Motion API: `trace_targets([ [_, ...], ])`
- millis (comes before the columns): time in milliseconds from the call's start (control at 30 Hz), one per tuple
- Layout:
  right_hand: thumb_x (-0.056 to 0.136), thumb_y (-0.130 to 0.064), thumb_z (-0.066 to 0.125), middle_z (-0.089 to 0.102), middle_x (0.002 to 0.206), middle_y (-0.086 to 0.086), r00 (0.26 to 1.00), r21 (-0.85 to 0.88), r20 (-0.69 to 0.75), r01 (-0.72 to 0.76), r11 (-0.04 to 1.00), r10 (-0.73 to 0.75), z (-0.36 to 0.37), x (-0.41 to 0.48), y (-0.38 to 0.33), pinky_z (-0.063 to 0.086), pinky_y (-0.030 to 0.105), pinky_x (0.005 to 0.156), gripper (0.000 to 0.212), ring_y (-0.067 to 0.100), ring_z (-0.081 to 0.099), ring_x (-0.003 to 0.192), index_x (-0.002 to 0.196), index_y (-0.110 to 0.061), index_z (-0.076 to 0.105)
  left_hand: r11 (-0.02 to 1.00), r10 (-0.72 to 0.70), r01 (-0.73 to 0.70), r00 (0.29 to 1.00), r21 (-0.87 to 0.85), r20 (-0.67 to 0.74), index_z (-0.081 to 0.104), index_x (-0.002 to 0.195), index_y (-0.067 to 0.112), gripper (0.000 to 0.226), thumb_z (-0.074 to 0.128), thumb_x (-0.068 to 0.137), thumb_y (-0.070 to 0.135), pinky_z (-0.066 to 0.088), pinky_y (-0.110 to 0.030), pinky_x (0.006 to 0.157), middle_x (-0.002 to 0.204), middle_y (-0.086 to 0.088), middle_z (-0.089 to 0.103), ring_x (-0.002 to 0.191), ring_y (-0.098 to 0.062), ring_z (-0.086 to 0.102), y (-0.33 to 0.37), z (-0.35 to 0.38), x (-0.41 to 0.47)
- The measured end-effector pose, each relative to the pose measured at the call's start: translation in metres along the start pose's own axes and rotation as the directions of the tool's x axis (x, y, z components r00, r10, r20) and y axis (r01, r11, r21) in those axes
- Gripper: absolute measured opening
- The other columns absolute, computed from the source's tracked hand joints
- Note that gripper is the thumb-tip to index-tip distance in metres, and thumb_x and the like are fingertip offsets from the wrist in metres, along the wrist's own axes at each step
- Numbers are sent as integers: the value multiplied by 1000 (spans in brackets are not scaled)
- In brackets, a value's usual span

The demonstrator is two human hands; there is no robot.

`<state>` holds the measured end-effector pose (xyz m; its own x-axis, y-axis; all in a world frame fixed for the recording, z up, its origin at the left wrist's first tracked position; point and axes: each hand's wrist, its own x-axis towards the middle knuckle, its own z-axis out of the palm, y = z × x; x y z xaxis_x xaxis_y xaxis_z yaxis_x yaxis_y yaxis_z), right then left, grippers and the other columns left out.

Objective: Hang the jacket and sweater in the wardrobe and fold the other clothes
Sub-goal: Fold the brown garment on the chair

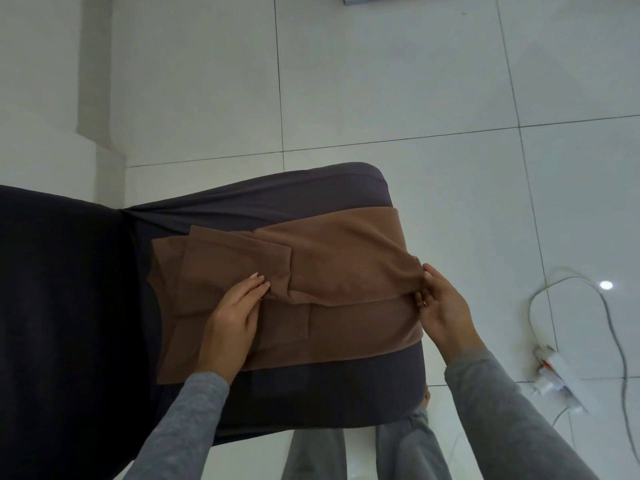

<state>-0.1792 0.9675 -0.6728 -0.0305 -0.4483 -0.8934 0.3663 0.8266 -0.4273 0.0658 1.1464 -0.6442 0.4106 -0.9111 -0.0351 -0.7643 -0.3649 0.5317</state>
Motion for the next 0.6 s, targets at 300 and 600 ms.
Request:
trace_targets([
  [300,84,-7,55,60,108,6,899,-637,-233,147,757,-371,22,-7,8,44,31,82,25,19,54,91,107,-7,63,991,-24,19,999,-133,-36,67,107,7,33,58,85,30,45,-16,90,105,2,62,98,-6,56,-11,-20,12],
  [600,91,-10,55,51,115,-5,527,-600,678,799,27,-512,117,-28,30,41,26,99,23,8,48,107,112,-17,61,969,-239,242,969,42,-68,58,124,4,30,50,95,10,37,-35,101,122,-14,57,114,-29,51,-58,-38,64],
])
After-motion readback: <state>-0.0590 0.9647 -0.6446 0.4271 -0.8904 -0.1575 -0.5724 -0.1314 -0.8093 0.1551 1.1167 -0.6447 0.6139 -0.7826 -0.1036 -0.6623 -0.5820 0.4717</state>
